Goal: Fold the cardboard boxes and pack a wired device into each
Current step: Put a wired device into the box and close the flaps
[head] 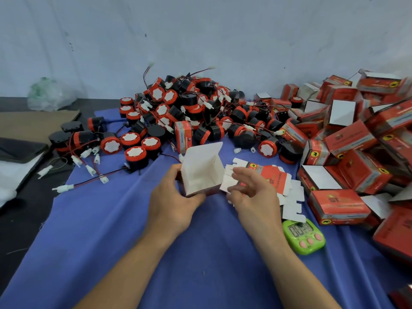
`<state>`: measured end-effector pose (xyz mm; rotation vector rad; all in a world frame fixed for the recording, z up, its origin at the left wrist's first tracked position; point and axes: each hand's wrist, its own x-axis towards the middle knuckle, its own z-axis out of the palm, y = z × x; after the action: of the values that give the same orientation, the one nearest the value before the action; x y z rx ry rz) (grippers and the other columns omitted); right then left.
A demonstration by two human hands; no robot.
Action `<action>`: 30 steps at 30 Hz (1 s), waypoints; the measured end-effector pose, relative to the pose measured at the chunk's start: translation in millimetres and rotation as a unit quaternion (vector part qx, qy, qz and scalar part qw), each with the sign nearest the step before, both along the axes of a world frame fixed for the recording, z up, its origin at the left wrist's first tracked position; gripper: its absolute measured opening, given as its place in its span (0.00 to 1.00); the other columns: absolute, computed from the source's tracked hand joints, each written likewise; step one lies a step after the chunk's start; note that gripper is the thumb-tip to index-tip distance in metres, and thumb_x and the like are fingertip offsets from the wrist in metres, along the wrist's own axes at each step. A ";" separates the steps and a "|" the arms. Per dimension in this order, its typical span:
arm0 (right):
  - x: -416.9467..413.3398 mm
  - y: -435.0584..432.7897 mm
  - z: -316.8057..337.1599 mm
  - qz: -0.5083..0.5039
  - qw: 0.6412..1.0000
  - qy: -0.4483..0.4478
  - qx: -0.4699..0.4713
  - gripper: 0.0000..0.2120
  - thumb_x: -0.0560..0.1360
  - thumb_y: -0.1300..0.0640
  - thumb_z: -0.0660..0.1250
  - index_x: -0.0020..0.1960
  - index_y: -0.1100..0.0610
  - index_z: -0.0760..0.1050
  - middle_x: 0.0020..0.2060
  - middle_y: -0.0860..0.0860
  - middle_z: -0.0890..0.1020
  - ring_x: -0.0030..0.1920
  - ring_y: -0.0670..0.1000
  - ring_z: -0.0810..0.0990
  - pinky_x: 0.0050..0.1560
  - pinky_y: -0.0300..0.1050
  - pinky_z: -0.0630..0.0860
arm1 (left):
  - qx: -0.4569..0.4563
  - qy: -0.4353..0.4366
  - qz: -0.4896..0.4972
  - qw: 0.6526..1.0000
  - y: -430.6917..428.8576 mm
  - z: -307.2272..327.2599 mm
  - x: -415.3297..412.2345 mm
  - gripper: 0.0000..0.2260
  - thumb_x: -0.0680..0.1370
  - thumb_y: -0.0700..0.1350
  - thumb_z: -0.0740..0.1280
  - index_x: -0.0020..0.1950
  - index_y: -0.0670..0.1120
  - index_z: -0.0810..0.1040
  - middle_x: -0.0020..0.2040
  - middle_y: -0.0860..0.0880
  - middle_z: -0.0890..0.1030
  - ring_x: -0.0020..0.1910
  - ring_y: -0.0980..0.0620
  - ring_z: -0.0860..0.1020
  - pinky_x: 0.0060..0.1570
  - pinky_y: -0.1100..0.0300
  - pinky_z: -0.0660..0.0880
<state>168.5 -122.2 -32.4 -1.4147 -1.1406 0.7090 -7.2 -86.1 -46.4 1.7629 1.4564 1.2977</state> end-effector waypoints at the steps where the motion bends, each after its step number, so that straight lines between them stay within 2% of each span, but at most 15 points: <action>1: 1.3 3.0 2.2 -0.010 1.000 -0.021 0.007 0.25 0.73 0.71 0.64 0.57 0.43 0.80 0.53 0.41 0.84 0.47 0.41 0.84 0.46 0.40 0.81 | -0.020 0.016 0.004 1.000 1.8 0.7 -3.1 0.23 0.63 0.61 0.77 0.54 0.65 0.72 0.49 0.70 0.80 0.49 0.67 0.78 0.37 0.68 0.73; 4: 12.8 29.1 11.0 -0.025 0.991 -0.127 -0.015 0.23 0.74 0.65 0.66 0.64 0.44 0.78 0.48 0.39 0.82 0.41 0.32 0.80 0.37 0.26 0.73 | -0.077 0.036 -0.018 0.996 8.2 1.3 -8.3 0.25 0.65 0.57 0.78 0.54 0.71 0.69 0.49 0.73 0.79 0.49 0.68 0.78 0.39 0.64 0.74; 6: 26.5 57.3 21.5 -0.018 0.968 -0.245 -0.055 0.24 0.75 0.61 0.68 0.70 0.47 0.74 0.43 0.41 0.81 0.40 0.35 0.80 0.34 0.27 0.70 | -0.090 0.045 -0.031 0.994 10.8 -0.3 -10.1 0.26 0.65 0.54 0.78 0.54 0.73 0.69 0.50 0.74 0.79 0.48 0.70 0.78 0.40 0.63 0.75; 7: 33.0 73.1 25.7 -0.007 0.955 -0.287 -0.075 0.27 0.75 0.59 0.69 0.73 0.49 0.70 0.48 0.48 0.82 0.45 0.39 0.81 0.38 0.29 0.70 | -0.094 0.044 -0.036 0.994 11.3 -1.1 -10.9 0.26 0.65 0.54 0.77 0.54 0.73 0.69 0.50 0.74 0.79 0.48 0.70 0.78 0.40 0.62 0.76; 8: 39.9 89.9 28.9 0.004 0.941 -0.324 -0.096 0.31 0.76 0.58 0.69 0.77 0.52 0.65 0.57 0.54 0.81 0.58 0.51 0.80 0.49 0.38 0.74 | -0.098 0.040 -0.042 0.993 11.8 -1.7 -11.5 0.26 0.65 0.54 0.77 0.54 0.73 0.69 0.50 0.74 0.79 0.48 0.70 0.78 0.40 0.63 0.75; 9: 46.3 106.5 31.5 0.007 0.926 -0.361 -0.115 0.33 0.77 0.56 0.69 0.79 0.54 0.61 0.68 0.57 0.75 0.68 0.59 0.72 0.62 0.48 0.72 | -0.101 0.039 -0.045 0.993 12.2 -2.2 -12.2 0.26 0.65 0.53 0.78 0.53 0.74 0.68 0.50 0.75 0.79 0.48 0.71 0.78 0.40 0.64 0.75; 10: 52.6 122.0 33.5 0.004 0.909 -0.394 -0.133 0.35 0.78 0.54 0.69 0.81 0.55 0.58 0.75 0.58 0.67 0.74 0.62 0.64 0.71 0.55 0.67 | -0.102 0.039 -0.047 0.993 12.2 -1.5 -12.5 0.26 0.65 0.53 0.78 0.52 0.76 0.68 0.50 0.75 0.79 0.48 0.71 0.78 0.40 0.64 0.74; 12: 63.6 148.4 36.5 -0.010 0.886 -0.436 -0.159 0.37 0.79 0.52 0.68 0.82 0.56 0.54 0.80 0.57 0.58 0.78 0.63 0.55 0.77 0.59 0.59 | -0.106 0.036 -0.050 0.992 11.8 1.5 -12.5 0.27 0.65 0.53 0.78 0.51 0.78 0.67 0.50 0.76 0.78 0.48 0.72 0.77 0.41 0.64 0.74; 15: 76.4 174.8 37.9 -0.021 0.864 -0.461 -0.199 0.35 0.78 0.53 0.68 0.80 0.58 0.56 0.79 0.60 0.60 0.77 0.65 0.58 0.74 0.59 0.61 | -0.113 0.034 -0.050 0.992 12.3 2.3 -11.5 0.26 0.64 0.56 0.76 0.51 0.77 0.68 0.50 0.75 0.78 0.48 0.71 0.77 0.43 0.62 0.78; 17: 78.0 179.9 37.1 -0.017 0.838 -0.507 -0.200 0.27 0.77 0.54 0.68 0.72 0.60 0.65 0.69 0.64 0.72 0.68 0.67 0.70 0.63 0.58 0.70 | -0.112 0.034 -0.050 0.992 12.1 0.9 -11.3 0.25 0.64 0.55 0.77 0.51 0.77 0.68 0.51 0.75 0.78 0.49 0.70 0.78 0.44 0.61 0.79; 19: 76.8 179.0 34.6 -0.028 0.821 -0.546 -0.163 0.23 0.75 0.54 0.71 0.65 0.60 0.68 0.60 0.64 0.76 0.59 0.67 0.75 0.54 0.56 0.72 | -0.107 0.039 -0.053 0.992 11.7 0.5 -11.1 0.26 0.66 0.53 0.78 0.52 0.77 0.68 0.51 0.74 0.78 0.49 0.70 0.78 0.44 0.61 0.79; 21: 75.9 175.4 31.8 -0.022 0.827 -0.545 -0.135 0.25 0.72 0.54 0.74 0.64 0.58 0.67 0.56 0.61 0.76 0.55 0.65 0.76 0.49 0.54 0.71 | -0.106 0.037 -0.053 0.992 10.9 1.0 -10.5 0.26 0.67 0.52 0.78 0.54 0.73 0.69 0.52 0.73 0.79 0.49 0.69 0.78 0.45 0.60 0.80; 25: 68.1 161.3 33.6 0.024 0.893 -0.430 -0.129 0.24 0.69 0.61 0.74 0.54 0.50 0.63 0.40 0.58 0.79 0.37 0.59 0.78 0.31 0.52 0.74 | -0.103 0.039 -0.070 0.991 8.5 3.0 -7.7 0.24 0.64 0.54 0.77 0.57 0.66 0.74 0.51 0.70 0.81 0.49 0.68 0.79 0.41 0.67 0.79; 27: 62.9 153.2 36.8 0.012 0.919 -0.384 -0.092 0.21 0.70 0.64 0.72 0.53 0.49 0.65 0.40 0.56 0.80 0.36 0.57 0.78 0.32 0.52 0.76 | -0.101 0.050 -0.085 0.990 6.4 4.8 -6.4 0.24 0.62 0.56 0.75 0.57 0.65 0.75 0.50 0.70 0.82 0.49 0.69 0.79 0.41 0.71 0.76; 30: 56.5 139.1 49.6 -0.024 0.946 -0.323 -0.006 0.19 0.73 0.65 0.68 0.56 0.47 0.67 0.44 0.54 0.82 0.36 0.47 0.78 0.31 0.42 0.73 | -0.110 0.055 -0.092 0.988 5.8 5.6 -6.5 0.24 0.61 0.57 0.75 0.56 0.64 0.76 0.50 0.70 0.82 0.48 0.68 0.79 0.42 0.71 0.76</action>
<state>225.0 16.9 17.2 -1.7389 -1.5915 0.2059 -13.7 -80.3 -40.8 1.7954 1.3972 0.9236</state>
